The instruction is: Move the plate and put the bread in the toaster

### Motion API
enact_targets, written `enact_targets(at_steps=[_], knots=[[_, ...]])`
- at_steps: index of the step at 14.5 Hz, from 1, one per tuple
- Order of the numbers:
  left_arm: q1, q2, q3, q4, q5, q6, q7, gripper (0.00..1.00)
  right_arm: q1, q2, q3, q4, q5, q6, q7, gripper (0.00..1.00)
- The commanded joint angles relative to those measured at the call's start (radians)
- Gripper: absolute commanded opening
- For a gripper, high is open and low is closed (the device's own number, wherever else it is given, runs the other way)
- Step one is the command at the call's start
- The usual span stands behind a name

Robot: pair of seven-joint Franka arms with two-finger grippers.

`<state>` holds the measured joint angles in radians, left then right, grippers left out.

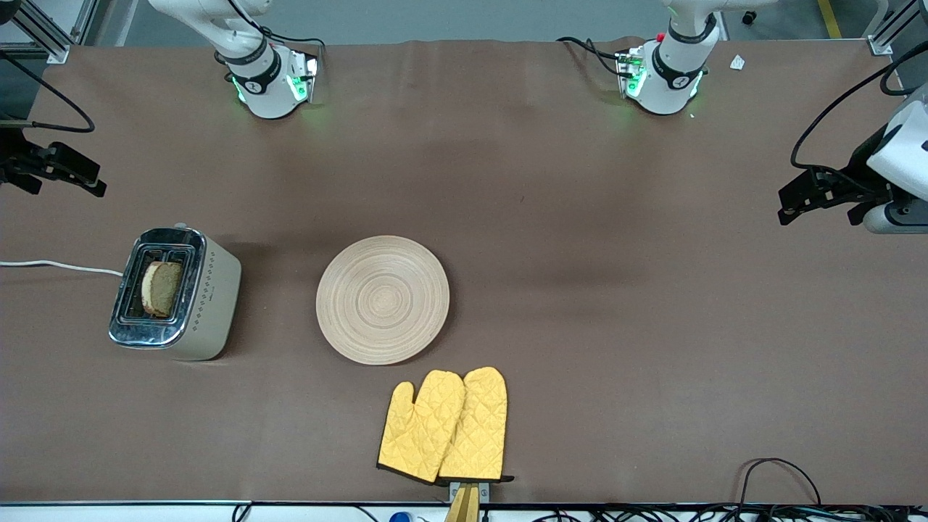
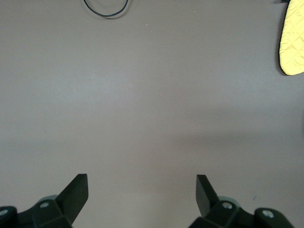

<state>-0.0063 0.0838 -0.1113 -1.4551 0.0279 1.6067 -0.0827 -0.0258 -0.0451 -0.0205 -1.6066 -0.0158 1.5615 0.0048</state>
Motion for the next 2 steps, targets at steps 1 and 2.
enact_targets(at_steps=[1,2], knots=[[0.000,0.005,0.002,0.010,0.018,0.006,0.011,1.00,-0.002,-0.018,0.008,-0.024,0.017,0.017,-0.012,1.00],[-0.001,0.007,0.002,0.016,0.018,0.004,0.009,1.00,0.001,-0.018,0.008,-0.024,0.017,0.017,-0.012,1.00]])
